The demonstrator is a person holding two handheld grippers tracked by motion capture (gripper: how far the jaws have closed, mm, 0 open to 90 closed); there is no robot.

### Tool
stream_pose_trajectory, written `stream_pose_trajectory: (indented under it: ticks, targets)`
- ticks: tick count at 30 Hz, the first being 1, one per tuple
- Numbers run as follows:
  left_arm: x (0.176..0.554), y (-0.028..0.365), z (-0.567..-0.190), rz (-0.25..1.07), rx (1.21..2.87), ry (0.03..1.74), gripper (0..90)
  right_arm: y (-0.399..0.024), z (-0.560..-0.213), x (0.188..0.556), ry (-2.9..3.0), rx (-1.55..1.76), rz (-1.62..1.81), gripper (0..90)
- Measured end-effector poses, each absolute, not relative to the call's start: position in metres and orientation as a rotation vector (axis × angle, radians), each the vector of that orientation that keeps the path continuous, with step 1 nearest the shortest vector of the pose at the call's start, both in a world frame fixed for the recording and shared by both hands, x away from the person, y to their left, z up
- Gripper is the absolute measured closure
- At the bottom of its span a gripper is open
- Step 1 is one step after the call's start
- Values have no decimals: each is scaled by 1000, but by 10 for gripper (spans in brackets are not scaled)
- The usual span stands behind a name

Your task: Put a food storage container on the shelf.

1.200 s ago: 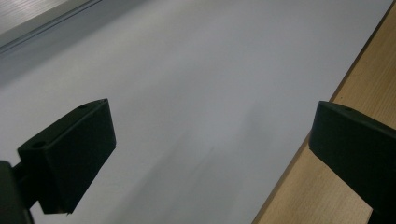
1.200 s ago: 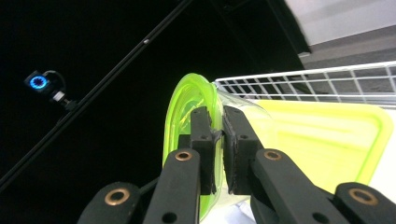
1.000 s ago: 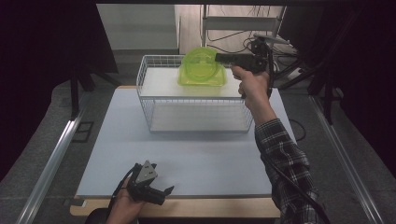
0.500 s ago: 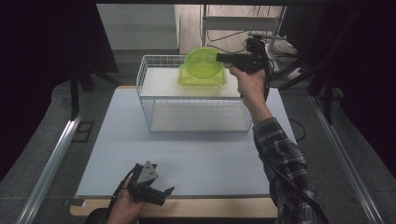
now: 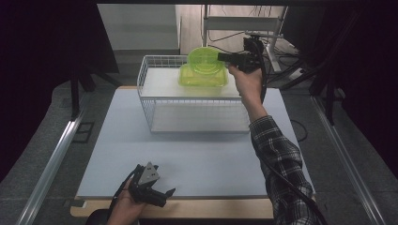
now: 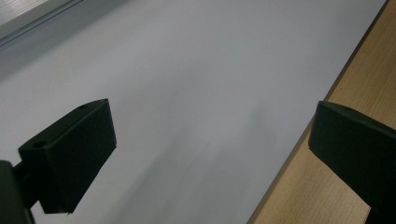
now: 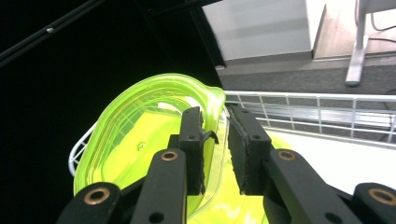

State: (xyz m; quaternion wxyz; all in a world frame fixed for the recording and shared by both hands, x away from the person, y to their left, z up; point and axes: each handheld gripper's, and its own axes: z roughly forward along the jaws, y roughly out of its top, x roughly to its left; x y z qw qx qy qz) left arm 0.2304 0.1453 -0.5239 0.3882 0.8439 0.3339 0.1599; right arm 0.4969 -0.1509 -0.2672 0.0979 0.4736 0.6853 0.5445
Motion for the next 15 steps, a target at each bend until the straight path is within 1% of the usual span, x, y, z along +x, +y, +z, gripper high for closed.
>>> stream_pose_trajectory:
  ticks: [12,15]
  targets:
    - [230,145,-525,405,2152,846,10,-146,-269,499,2000,1397,1579,741]
    - [230,145,-524,405,2151,847,10,-147,-268,498,1998,1389,1591,712]
